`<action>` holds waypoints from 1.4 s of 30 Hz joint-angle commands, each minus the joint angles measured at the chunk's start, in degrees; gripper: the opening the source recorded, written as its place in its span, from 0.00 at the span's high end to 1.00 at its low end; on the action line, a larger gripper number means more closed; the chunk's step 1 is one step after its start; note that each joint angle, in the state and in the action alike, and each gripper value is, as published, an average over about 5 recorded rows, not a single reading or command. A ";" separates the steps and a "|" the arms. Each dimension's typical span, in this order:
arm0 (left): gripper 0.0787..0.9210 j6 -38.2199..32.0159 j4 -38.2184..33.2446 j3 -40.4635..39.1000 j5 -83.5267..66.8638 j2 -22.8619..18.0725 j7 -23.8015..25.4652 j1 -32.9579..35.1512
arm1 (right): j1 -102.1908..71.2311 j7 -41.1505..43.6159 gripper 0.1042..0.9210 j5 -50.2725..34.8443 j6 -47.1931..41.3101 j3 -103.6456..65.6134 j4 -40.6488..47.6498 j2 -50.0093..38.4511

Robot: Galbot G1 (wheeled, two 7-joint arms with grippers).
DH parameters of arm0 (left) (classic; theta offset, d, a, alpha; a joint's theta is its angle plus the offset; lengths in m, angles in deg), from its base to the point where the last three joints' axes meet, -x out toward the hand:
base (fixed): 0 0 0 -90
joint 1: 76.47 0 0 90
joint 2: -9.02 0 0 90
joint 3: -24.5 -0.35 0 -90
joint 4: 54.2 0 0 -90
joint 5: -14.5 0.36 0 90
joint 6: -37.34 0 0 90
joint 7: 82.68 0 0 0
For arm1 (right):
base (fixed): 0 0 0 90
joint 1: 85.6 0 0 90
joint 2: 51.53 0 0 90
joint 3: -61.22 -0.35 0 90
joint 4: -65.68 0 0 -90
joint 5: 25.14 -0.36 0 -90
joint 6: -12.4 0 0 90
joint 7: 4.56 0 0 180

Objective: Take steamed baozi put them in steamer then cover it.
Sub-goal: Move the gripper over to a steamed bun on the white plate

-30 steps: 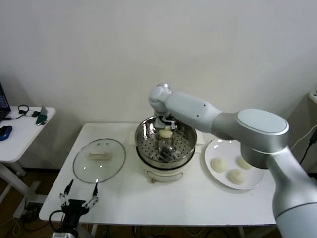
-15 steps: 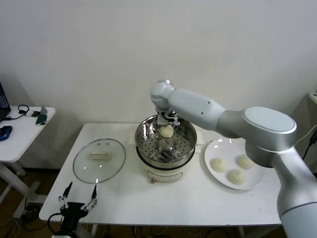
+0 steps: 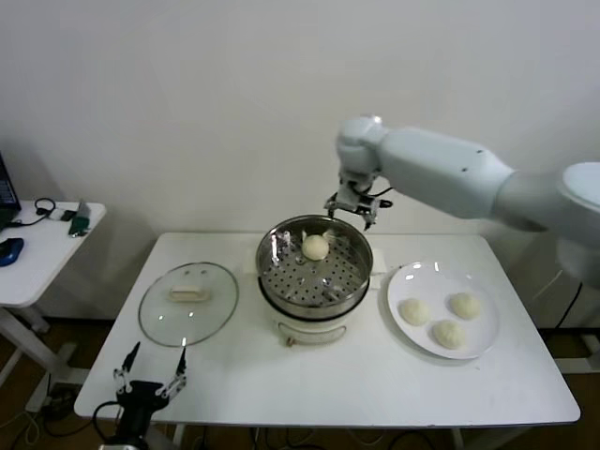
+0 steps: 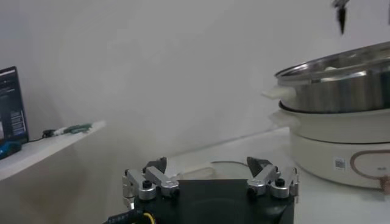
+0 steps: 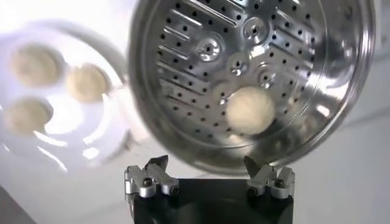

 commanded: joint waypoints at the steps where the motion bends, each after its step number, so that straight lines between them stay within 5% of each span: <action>1: 0.12 -0.05 -0.08 -0.10 0.00 0.16 0.02 0.08 | 5.71 -0.19 0.12 -19.53 -11.14 8.97 -3.45 -12.11; 14: 0.12 -0.44 -0.31 -0.01 1.56 0.01 -0.05 1.28 | -10.54 -8.17 0.12 -18.50 -25.28 6.26 -6.67 -20.07; 24: 0.12 -0.14 -1.01 -0.07 2.27 -0.34 -0.07 1.90 | -21.38 -7.28 0.12 -11.29 -24.86 -1.73 4.04 -15.81; 42: 0.12 -0.64 0.10 0.42 2.33 -0.48 -0.05 2.18 | -27.46 -7.78 0.12 -9.05 -23.42 -7.48 9.62 -11.28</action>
